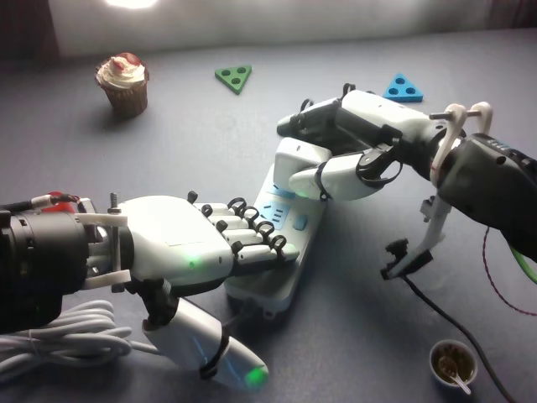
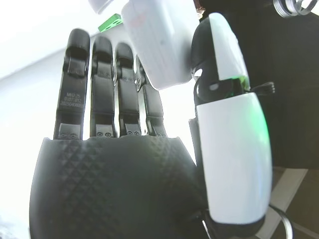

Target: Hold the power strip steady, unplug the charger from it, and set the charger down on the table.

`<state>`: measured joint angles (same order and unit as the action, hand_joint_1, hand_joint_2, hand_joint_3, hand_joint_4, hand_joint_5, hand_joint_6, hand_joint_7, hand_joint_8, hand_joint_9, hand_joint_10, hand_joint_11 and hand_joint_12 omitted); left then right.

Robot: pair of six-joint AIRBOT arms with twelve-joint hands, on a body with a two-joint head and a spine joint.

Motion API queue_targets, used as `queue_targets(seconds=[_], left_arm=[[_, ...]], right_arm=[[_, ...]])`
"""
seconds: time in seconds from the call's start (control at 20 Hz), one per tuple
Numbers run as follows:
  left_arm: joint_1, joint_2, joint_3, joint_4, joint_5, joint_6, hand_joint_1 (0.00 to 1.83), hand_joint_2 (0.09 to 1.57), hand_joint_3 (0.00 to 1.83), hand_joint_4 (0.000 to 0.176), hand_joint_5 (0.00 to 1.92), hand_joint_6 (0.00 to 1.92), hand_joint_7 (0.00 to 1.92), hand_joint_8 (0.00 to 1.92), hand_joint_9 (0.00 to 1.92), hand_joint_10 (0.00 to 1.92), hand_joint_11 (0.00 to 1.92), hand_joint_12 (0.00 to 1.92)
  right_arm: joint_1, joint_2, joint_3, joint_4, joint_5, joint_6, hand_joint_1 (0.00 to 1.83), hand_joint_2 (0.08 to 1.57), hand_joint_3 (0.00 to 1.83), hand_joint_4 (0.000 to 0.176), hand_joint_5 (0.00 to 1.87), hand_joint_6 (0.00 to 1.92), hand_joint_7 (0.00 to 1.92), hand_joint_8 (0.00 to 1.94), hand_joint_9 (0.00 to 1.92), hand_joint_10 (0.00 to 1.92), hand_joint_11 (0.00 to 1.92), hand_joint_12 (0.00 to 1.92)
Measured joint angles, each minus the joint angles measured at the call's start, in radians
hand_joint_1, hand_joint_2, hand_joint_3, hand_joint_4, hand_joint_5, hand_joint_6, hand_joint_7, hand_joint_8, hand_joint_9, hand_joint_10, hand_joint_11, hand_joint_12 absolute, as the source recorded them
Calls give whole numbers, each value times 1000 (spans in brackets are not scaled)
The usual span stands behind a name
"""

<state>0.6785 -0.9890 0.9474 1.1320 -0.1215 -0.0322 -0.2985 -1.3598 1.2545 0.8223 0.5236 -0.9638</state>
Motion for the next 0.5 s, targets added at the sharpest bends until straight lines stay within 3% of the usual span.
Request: queue_targets(seconds=[0.05,0.1,0.25,0.5], left_arm=[[0,0,0,0,0,0,0,957,0,0,0,0,0,0,0,0,0,0],[0,0,0,0,0,0,0,957,0,0,0,0,0,0,0,0,0,0],[0,0,0,0,-2,0,0,952,0,0,0,0,6,2,3,1,6,2],[0,0,0,0,-2,0,0,954,0,0,0,0,0,0,0,0,0,0]], right_arm=[[1,-2,3,-8,3,3,1388,1053,2,0,963,861,1156,614,1122,887,1112,427],[8,-1,11,-16,4,3,1391,1066,0,0,933,904,1107,701,1114,943,1102,493],[8,-1,11,-22,10,9,1389,1074,2,0,906,953,1092,714,1093,994,1010,683],[8,2,6,-19,10,9,1394,1056,0,0,959,892,1154,597,1111,958,1006,704]])
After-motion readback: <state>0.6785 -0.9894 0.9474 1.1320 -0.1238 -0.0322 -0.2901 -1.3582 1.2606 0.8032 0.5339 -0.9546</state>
